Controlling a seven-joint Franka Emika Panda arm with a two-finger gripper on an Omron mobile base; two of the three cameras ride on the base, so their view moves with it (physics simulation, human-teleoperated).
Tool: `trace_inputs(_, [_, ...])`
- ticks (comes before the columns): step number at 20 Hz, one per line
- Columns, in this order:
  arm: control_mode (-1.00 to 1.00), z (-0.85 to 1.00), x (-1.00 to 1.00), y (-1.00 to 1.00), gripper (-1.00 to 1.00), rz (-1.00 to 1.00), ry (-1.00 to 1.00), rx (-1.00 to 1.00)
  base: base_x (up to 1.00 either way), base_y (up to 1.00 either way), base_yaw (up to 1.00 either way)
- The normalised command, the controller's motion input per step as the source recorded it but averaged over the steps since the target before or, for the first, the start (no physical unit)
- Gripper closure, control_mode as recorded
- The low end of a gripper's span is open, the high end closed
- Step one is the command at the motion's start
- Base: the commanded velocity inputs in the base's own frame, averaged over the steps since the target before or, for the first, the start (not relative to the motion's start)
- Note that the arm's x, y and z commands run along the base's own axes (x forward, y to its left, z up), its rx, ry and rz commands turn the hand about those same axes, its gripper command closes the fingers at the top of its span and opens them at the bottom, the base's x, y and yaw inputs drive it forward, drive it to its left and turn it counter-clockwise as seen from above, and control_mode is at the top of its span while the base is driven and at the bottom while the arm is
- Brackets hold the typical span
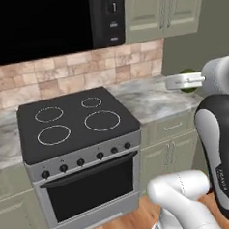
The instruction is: Transport the steak and lime to the fridge. Place the steak on the rack containing meat and place the lime on the rack containing the vegetable, ensuring meats and vegetables are on different racks.
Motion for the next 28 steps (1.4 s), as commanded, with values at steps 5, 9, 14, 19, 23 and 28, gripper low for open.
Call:
trace_inputs(5, [1.00, 0.00, 0.00, 0.00, 1.00, 0.00, 0.00, 0.00, -0.15, -0.89, -0.07])
trace_inputs(9, [1.00, 0.00, 0.00, 0.00, 1.00, 0.00, 0.00, 0.00, -0.05, -1.00, -0.07])
trace_inputs(14, [1.00, 0.00, 0.00, 0.00, 1.00, 0.00, 0.00, 0.00, -0.05, -1.00, -0.14])
trace_inputs(19, [1.00, 0.00, 0.00, 0.00, 1.00, 0.00, 0.00, 0.00, 0.02, -1.00, -0.15])
trace_inputs(23, [1.00, 0.00, 0.00, 0.00, 1.00, 0.00, 0.00, 0.00, 0.00, -1.00, -0.14])
trace_inputs(28, [1.00, 0.00, 0.00, 0.00, 1.00, 0.00, 0.00, 0.00, 0.13, -0.98, -0.19])
